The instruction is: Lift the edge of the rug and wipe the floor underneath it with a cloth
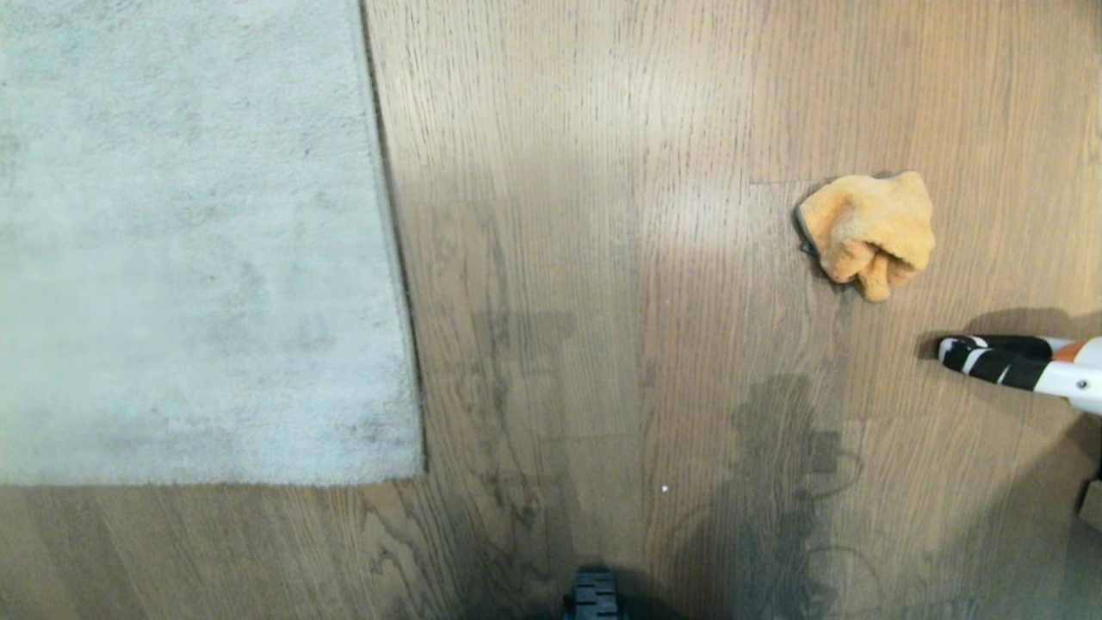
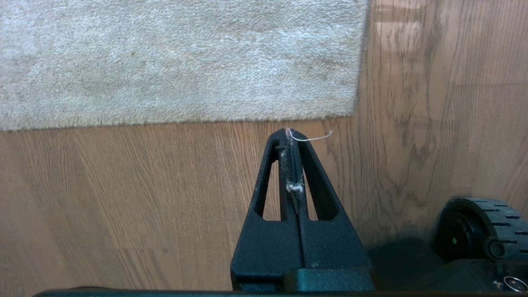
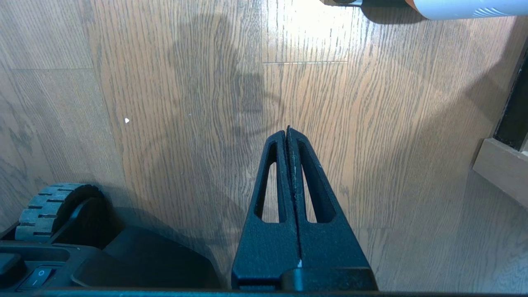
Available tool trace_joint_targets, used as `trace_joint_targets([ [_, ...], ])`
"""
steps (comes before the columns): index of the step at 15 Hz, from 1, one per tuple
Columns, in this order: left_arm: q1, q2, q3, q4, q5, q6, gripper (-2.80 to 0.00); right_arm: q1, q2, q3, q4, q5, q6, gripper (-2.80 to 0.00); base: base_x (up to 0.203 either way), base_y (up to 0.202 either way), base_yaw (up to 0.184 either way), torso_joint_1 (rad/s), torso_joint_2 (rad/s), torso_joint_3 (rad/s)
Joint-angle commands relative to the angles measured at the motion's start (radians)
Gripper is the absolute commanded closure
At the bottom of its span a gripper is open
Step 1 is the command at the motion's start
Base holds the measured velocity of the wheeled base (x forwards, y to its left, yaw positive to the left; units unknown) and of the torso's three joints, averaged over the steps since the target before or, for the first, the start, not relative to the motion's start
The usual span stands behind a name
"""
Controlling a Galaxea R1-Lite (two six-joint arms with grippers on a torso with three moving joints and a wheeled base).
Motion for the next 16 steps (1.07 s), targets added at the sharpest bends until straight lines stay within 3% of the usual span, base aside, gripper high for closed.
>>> trace_joint_targets([
  [1, 0.000, 0.000, 0.000, -0.001, 0.000, 0.000, 0.00, 0.000, 0.002, 0.000, 0.000, 0.001, -0.001, 0.00, 0.000, 0.000, 0.000, 0.000, 0.00, 0.000],
  [10, 0.000, 0.000, 0.000, 0.001, 0.001, -0.005, 0.00, 0.000, 0.002, 0.000, 0.000, 0.001, -0.001, 0.00, 0.000, 0.000, 0.000, 0.000, 0.00, 0.004],
  [16, 0.000, 0.000, 0.000, 0.001, 0.009, -0.022, 0.00, 0.000, 0.002, 0.000, 0.000, 0.001, -0.001, 0.00, 0.000, 0.000, 0.000, 0.003, 0.00, 0.169],
])
